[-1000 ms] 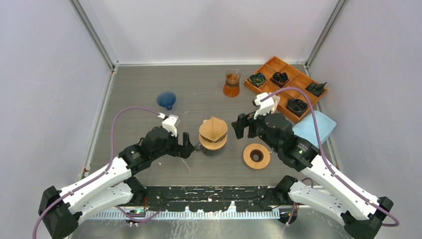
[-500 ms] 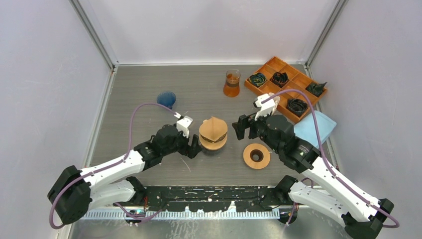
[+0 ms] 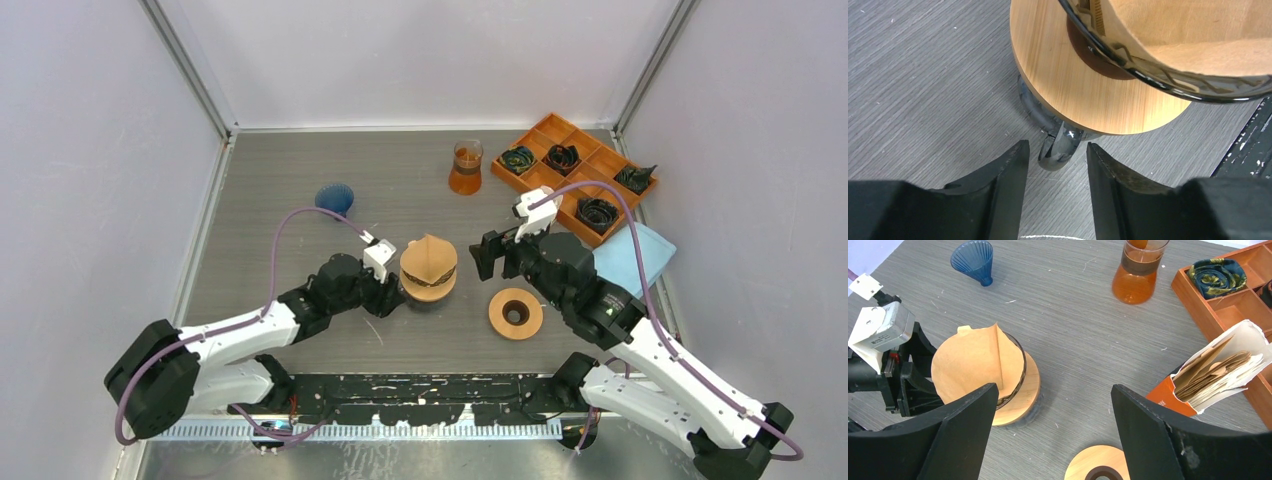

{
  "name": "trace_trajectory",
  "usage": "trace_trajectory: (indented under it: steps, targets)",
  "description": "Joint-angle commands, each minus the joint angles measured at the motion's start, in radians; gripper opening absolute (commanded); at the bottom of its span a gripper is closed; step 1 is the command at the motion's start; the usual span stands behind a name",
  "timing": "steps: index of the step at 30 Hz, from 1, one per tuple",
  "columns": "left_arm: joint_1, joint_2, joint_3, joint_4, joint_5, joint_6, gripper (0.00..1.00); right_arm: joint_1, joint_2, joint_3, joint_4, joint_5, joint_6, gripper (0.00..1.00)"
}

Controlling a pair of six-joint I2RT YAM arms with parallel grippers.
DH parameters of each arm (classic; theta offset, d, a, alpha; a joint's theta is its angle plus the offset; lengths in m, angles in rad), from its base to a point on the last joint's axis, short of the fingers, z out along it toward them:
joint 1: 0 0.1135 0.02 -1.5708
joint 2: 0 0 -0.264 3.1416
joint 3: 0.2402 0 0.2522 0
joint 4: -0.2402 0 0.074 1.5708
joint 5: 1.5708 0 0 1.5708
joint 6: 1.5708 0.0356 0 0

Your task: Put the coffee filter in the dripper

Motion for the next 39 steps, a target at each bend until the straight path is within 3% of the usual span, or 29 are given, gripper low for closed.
trace_trajectory:
  steps: [1, 5, 16, 29, 39]
  targets:
    - [0.003, 0.01, -0.008, 0.132, 0.023, 0.051, 0.45, -0.002, 0.007, 0.013, 0.065, 0.022, -0.026, 0.9]
    - [0.004, 0.03, -0.006, 0.141, 0.031, 0.074, 0.33, -0.001, 0.014, 0.015, 0.068, 0.026, -0.036, 0.9]
    - [0.004, 0.088, -0.004, 0.208, -0.02, 0.093, 0.2, -0.001, 0.039, 0.017, 0.088, 0.039, -0.061, 0.91]
    - [-0.005, 0.125, 0.046, 0.216, -0.181, 0.182, 0.08, -0.002, 0.05, 0.016, 0.098, 0.065, -0.081, 0.92]
    - [-0.005, 0.217, 0.098, 0.253, -0.332, 0.238, 0.05, -0.001, 0.051, 0.008, 0.106, 0.091, -0.081, 0.92]
